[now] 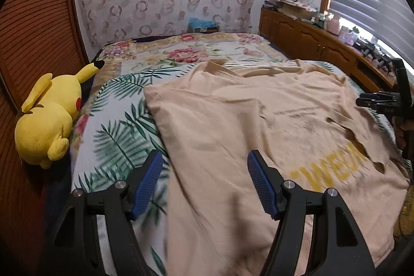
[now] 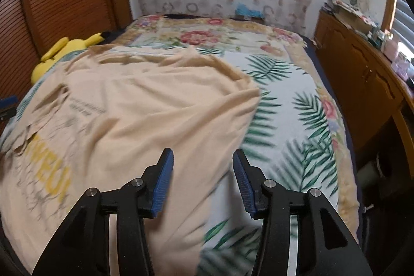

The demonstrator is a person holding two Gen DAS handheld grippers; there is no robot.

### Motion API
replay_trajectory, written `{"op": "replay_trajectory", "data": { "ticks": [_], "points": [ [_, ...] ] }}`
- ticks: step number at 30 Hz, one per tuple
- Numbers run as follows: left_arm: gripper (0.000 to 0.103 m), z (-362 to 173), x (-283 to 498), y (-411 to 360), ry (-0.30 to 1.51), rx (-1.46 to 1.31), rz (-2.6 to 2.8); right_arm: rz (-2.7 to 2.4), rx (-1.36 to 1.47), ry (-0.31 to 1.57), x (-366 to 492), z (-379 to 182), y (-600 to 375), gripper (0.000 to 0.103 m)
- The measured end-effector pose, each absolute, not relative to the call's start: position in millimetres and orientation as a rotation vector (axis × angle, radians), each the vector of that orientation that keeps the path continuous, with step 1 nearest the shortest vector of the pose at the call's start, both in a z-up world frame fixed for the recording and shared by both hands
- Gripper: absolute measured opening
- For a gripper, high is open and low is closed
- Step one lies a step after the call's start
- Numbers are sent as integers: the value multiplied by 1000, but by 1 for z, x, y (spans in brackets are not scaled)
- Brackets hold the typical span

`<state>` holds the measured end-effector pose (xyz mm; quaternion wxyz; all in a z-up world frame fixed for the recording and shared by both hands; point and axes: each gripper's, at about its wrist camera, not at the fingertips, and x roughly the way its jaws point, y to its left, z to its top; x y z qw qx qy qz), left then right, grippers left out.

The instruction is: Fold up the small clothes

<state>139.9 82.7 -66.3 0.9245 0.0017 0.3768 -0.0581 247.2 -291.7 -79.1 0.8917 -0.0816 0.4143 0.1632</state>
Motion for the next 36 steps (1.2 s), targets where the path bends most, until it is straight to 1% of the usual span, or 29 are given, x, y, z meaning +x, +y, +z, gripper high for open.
{"op": "replay_trajectory", "data": {
  "ticks": [6, 8, 18, 21, 25, 36],
  "points": [
    [68, -73, 176, 99, 816, -3, -102, 326, -168, 886, 276, -90, -299, 48],
    [68, -76, 185, 103, 826, -5, -97, 331, -167, 877, 278, -93, -299, 51],
    [67, -88, 242, 129, 884, -41, -120, 344, -163, 880, 281, -94, -298, 57],
    [64, -90, 254, 133, 889, -43, -122, 343, -169, 880, 281, -95, -298, 58],
    [62, -91, 264, 138, 891, -45, -120, 343, -169, 880, 280, -95, -296, 59],
    [61, -101, 280, 142, 919, -41, -107, 344, -167, 881, 281, -95, -296, 60]
  ]
}}
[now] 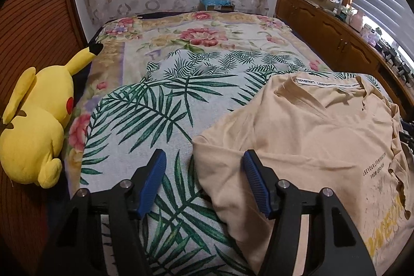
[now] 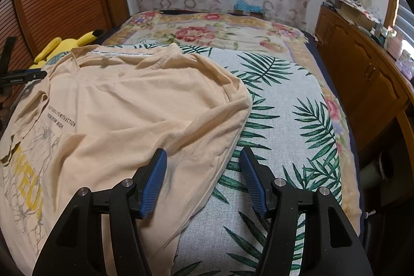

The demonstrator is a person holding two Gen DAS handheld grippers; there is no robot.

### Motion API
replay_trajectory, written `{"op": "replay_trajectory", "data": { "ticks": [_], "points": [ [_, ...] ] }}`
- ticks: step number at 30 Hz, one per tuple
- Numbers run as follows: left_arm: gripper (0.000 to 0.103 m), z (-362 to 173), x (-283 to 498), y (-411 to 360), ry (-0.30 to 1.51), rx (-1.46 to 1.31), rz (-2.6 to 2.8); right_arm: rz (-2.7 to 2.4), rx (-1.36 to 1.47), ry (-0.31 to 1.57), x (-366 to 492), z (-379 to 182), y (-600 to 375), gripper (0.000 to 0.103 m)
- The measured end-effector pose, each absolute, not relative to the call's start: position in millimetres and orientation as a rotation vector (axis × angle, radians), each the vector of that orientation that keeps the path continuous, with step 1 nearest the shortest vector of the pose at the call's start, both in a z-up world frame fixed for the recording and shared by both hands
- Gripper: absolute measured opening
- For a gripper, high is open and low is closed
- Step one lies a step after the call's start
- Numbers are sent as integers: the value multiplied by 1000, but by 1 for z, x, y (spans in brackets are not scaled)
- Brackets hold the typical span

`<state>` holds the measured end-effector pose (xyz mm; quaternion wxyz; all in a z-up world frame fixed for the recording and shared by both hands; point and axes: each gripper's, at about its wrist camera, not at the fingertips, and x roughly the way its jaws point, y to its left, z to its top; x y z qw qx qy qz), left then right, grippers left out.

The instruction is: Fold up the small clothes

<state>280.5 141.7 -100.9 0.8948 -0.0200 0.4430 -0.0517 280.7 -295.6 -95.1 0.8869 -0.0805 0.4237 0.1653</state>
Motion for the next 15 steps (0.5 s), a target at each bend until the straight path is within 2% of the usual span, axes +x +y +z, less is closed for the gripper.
{"op": "replay_trajectory", "data": {
  "ticks": [1, 6, 15],
  "points": [
    [60, -101, 281, 142, 919, -46, -116, 343, -169, 880, 280, -95, -296, 60],
    [36, -100, 281, 139, 901, -62, -155, 341, -172, 880, 281, -95, -295, 60],
    [36, -98, 284, 138, 908, -64, -149, 328, -165, 915, 306, -94, -287, 61]
  ]
}}
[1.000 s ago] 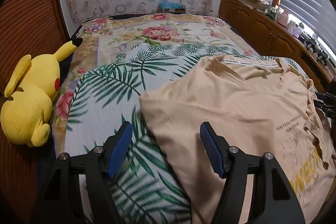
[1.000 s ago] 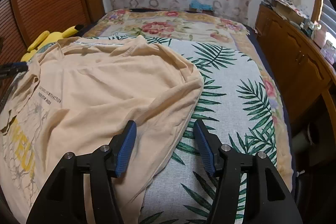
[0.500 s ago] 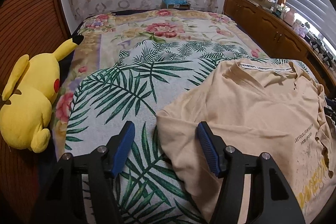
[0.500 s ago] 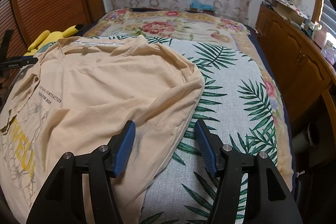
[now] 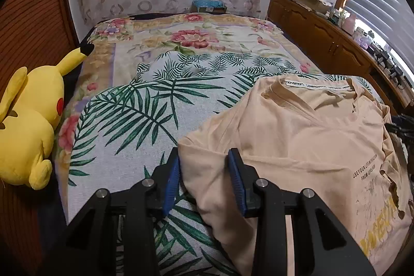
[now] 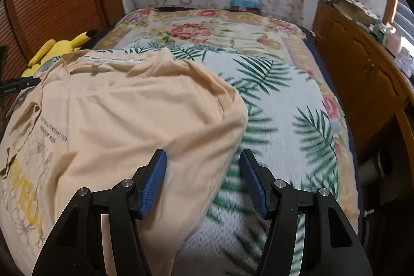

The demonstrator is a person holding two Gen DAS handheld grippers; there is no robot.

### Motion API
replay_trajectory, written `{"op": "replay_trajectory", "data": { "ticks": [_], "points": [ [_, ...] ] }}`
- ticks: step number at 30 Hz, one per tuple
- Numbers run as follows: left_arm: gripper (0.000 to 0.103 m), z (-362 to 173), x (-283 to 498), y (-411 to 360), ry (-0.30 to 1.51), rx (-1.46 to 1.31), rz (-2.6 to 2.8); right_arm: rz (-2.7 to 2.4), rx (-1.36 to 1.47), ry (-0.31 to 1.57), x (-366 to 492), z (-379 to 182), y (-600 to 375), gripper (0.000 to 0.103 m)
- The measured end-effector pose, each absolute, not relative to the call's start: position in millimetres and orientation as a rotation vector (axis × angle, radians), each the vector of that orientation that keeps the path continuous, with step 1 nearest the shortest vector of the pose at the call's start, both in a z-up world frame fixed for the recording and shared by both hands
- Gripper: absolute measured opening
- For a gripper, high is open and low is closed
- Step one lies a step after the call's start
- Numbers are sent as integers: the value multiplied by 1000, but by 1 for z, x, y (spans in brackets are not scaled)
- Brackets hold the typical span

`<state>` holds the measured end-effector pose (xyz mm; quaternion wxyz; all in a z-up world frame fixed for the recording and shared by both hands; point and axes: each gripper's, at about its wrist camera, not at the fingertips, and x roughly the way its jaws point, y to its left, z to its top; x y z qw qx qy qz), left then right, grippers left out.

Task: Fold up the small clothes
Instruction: 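Close the left tool on the hem while the right tool grasps the hem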

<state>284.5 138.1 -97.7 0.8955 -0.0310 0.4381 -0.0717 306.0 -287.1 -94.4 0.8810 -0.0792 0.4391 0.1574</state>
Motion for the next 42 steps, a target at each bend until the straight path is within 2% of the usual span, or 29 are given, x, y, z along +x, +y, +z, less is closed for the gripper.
{"op": "replay_trajectory", "data": {
  "ticks": [4, 10, 11, 12, 14, 15, 18, 28, 42],
  "points": [
    [36, -97, 289, 137, 913, -62, -151, 351, -166, 929, 323, -94, -287, 60],
    [35, -97, 296, 134, 934, -24, -156, 354, -135, 932, 335, -91, -285, 29],
    [27, -97, 296, 135, 933, -24, -163, 355, -139, 930, 336, -91, -283, 19],
    [15, -97, 296, 135, 934, -34, -178, 365, -139, 932, 335, -90, -281, 13],
    [8, -95, 297, 134, 944, -59, -202, 388, -138, 925, 333, -89, -276, 5],
    [4, -92, 295, 132, 942, -54, -209, 396, -139, 916, 331, -87, -274, 4],
    [3, -77, 278, 123, 902, -44, -231, 413, -152, 869, 320, -75, -266, 3],
    [2, -13, 191, 102, 712, -43, -307, 458, -123, 744, 263, -30, -253, 3],
    [2, 5, 66, 126, 591, -54, -247, 507, -136, 602, 142, 17, -262, 3]
  ]
}}
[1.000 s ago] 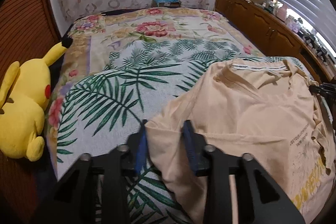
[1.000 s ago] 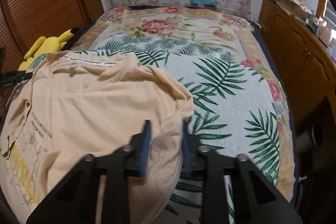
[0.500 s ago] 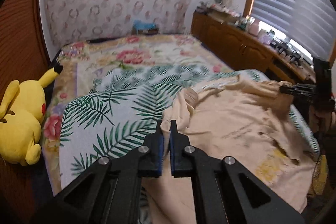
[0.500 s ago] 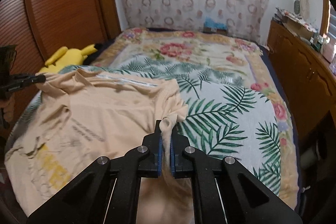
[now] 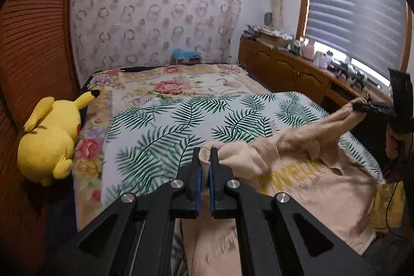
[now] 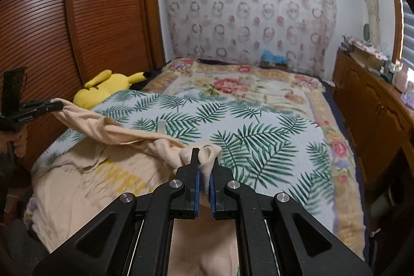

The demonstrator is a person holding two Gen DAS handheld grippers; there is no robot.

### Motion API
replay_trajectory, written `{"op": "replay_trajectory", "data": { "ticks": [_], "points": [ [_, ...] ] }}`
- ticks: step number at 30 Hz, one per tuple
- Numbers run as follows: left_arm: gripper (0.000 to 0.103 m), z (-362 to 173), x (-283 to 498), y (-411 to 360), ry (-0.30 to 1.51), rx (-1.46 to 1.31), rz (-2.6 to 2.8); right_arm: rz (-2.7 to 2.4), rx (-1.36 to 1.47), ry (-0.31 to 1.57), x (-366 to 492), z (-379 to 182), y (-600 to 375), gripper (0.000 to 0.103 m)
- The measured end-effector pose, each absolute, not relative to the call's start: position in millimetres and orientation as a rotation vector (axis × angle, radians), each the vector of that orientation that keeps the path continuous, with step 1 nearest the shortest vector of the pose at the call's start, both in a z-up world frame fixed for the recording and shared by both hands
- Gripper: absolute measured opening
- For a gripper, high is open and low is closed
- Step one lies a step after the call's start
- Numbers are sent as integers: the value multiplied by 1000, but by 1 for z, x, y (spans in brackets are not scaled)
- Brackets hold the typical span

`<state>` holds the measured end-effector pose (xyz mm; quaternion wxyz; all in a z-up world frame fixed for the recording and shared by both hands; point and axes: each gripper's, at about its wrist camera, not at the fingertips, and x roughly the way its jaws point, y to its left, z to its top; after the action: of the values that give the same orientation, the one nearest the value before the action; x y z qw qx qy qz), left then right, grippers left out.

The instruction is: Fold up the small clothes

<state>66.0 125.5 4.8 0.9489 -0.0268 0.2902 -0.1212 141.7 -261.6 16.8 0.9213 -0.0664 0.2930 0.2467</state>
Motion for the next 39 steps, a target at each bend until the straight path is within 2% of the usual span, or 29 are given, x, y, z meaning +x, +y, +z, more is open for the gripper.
{"op": "replay_trajectory", "data": {
  "ticks": [12, 22, 24, 25, 27, 29, 30, 39],
  "points": [
    [2, -6, -18, 142, 591, -81, -182, 491, -134, 591, 55, 30, -309, 3],
    [6, -35, -24, 146, 678, -93, -138, 475, -160, 742, 39, -17, -314, 5],
    [15, -32, -23, 145, 668, -94, -142, 467, -164, 746, 42, -18, -313, 7],
    [20, -29, -22, 145, 659, -90, -143, 461, -166, 737, 42, -16, -313, 12],
    [39, -24, -20, 144, 643, -84, -150, 456, -169, 712, 42, -10, -313, 20],
    [49, -21, -12, 142, 645, -68, -162, 457, -175, 692, 47, -5, -311, 35],
    [53, -21, -5, 140, 649, -51, -166, 452, -182, 688, 51, -4, -310, 37],
    [54, -53, 71, 141, 763, -15, -161, 427, -192, 781, 112, -48, -300, 42]
  ]
}}
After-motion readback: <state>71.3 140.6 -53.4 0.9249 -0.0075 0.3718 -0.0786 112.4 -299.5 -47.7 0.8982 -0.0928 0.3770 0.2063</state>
